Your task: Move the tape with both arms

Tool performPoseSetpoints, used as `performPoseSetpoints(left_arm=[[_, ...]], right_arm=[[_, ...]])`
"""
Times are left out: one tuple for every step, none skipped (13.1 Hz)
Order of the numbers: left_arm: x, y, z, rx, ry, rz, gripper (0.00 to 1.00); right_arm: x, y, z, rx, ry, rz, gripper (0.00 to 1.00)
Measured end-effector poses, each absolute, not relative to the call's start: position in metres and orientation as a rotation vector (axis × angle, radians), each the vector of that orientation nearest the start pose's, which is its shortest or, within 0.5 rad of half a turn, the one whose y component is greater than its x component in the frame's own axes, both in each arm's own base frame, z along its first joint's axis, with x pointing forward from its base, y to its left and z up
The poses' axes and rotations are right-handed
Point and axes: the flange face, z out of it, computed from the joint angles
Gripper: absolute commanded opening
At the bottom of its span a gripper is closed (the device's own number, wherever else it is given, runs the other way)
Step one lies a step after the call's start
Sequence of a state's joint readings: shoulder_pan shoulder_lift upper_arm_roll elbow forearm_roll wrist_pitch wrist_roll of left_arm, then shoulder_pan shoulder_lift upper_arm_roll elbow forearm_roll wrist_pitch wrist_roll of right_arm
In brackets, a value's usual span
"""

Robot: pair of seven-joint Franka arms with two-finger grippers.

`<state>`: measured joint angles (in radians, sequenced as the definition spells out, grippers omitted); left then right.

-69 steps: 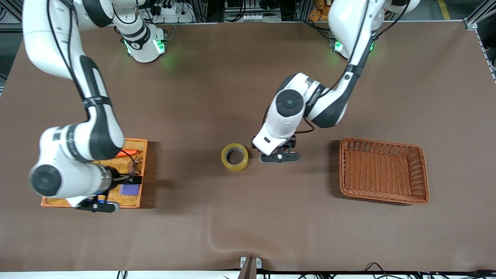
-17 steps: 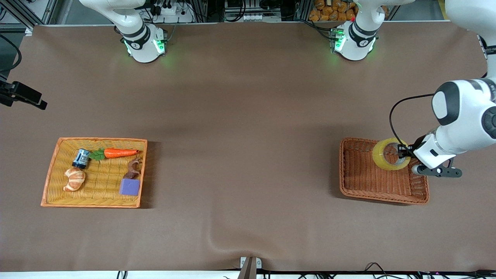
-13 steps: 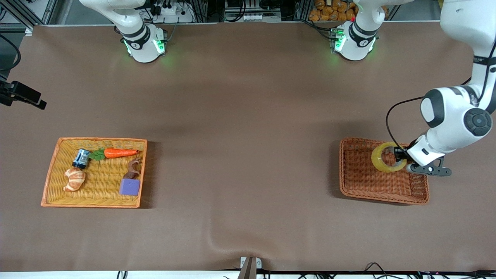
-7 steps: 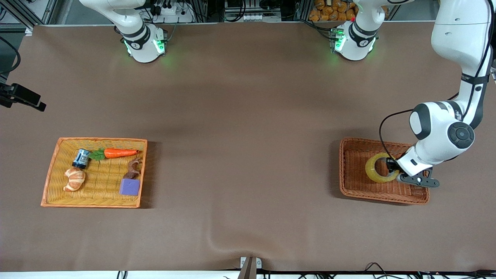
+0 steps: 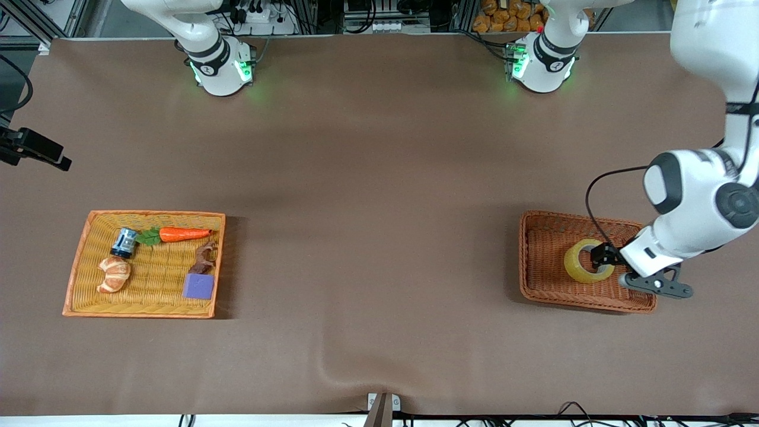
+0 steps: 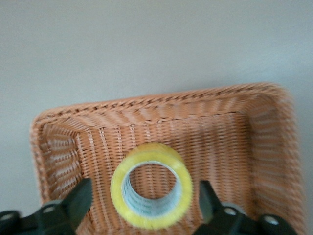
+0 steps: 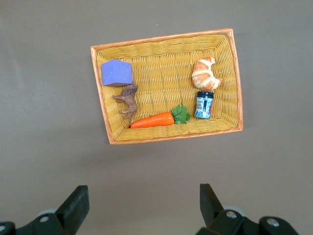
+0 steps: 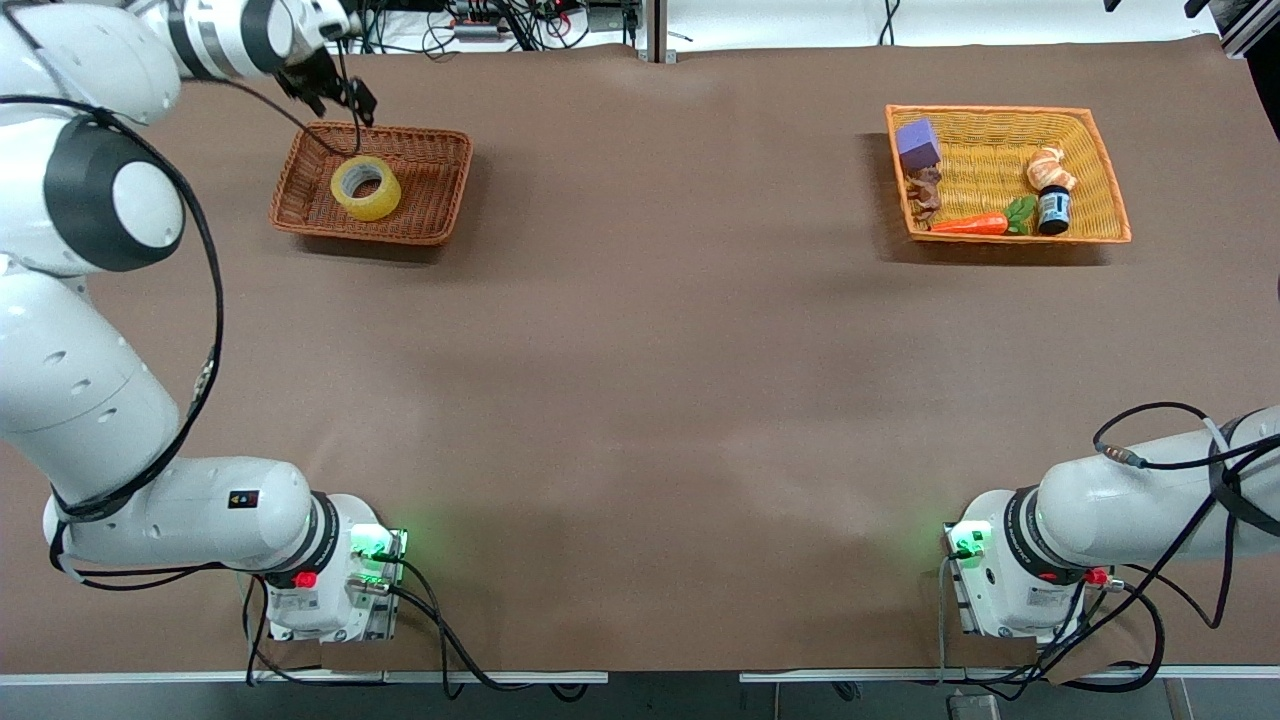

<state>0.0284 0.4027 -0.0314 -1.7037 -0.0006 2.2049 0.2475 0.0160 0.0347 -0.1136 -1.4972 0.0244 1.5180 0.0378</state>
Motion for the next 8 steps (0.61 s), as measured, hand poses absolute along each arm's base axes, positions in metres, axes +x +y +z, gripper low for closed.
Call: performPoseSetpoints(left_arm=[[0.669,-0.008,0.403,-3.121,0.380,-0.149,1.00],[0.665,-0.015,0.437,-3.129,0.367,-0.130,1.00],[0.661,-0.022,0.469,-3.139,0.333,-0.104,1.00],[0.655,-0.027,0.498,-3.149,0.278,-0.070,1.00],[0.647,-0.031,0.522,-3.157,0.216,-0.028,1.00],[0.638,-0.034,0.542,-3.161,0.151,0.010,1.00],[0.629,-0.036,0.558,-3.161,0.098,0.034,1.00],[0.620,-0.036,0.572,-3.149,0.064,0.046,1.00]], right_arm=[[0.558,-0.051,0.635,-3.114,0.209,0.022,1.00],[0.558,-0.051,0.634,-3.113,0.209,0.025,1.00],[0.558,-0.050,0.633,-3.113,0.208,0.028,1.00],[0.558,-0.050,0.633,-3.113,0.207,0.031,1.00],[0.558,-0.050,0.632,-3.113,0.206,0.033,1.00],[0.558,-0.049,0.632,-3.113,0.205,0.036,1.00],[0.557,-0.049,0.632,-3.113,0.204,0.037,1.00],[0.557,-0.048,0.632,-3.113,0.203,0.038,1.00]])
